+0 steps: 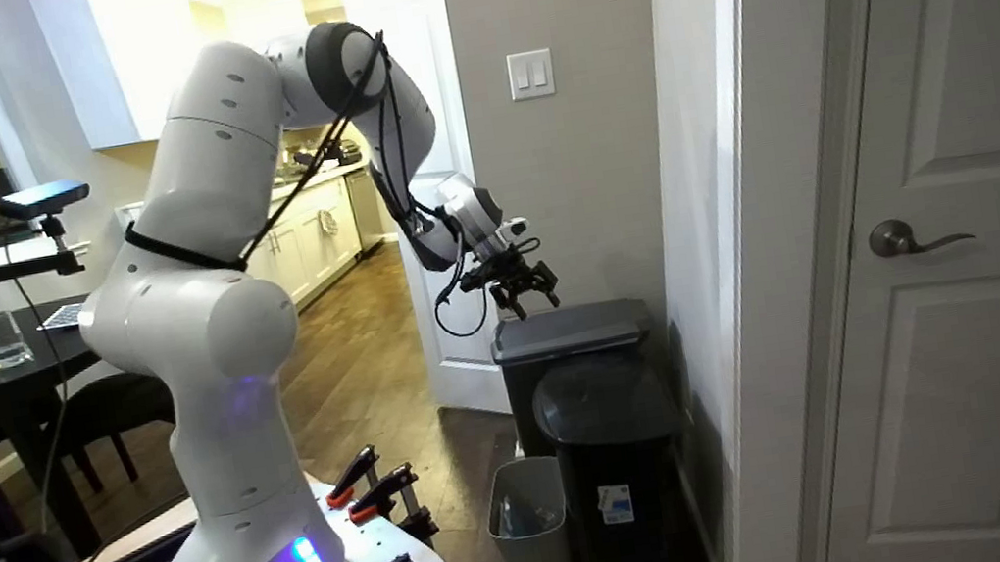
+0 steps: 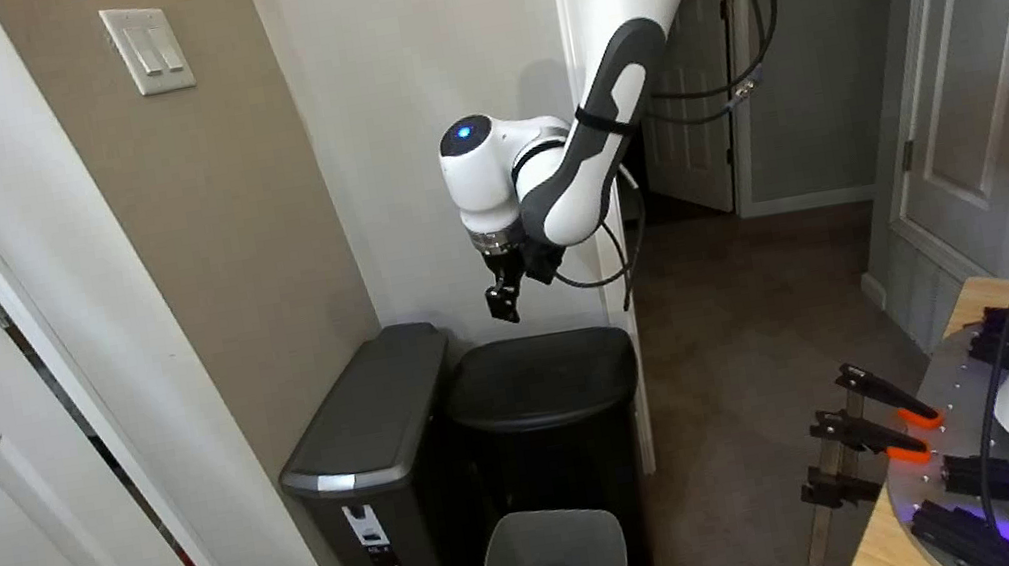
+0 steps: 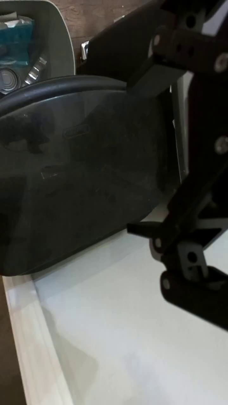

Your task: Open the bin to the right

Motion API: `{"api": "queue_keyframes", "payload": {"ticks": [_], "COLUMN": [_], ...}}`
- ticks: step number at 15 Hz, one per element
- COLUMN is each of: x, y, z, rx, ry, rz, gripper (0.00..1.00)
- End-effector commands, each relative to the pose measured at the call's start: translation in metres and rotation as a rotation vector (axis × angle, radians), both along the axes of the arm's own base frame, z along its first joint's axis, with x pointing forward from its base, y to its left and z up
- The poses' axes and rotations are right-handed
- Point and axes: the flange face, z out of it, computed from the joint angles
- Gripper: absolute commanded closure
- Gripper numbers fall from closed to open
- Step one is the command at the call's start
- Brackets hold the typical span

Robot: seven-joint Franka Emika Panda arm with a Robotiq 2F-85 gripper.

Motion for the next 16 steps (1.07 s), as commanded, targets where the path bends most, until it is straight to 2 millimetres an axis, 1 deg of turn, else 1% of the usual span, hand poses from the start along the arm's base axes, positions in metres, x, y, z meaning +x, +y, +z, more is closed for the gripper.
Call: {"api": "queue_keyframes", "payload": {"ticks": [1,2,3,4,13,16], "x": [0.008,0.002,0.002,0.002,0.004,0.004], "y": [0.011,0.010,0.013,0.014,0.012,0.023], "z": [-0.028,-0.017,-0.024,-0.026,-0.023,-0.037], "rx": [-0.034,-0.014,-0.017,-0.018,-0.020,-0.055], "ry": [0.008,0.013,0.019,0.021,0.015,0.037], "rz": [0.112,0.046,0.051,0.052,0.049,0.078], "gripper": [0.00,0.00,0.00,0.00,0.00,0.00]}}
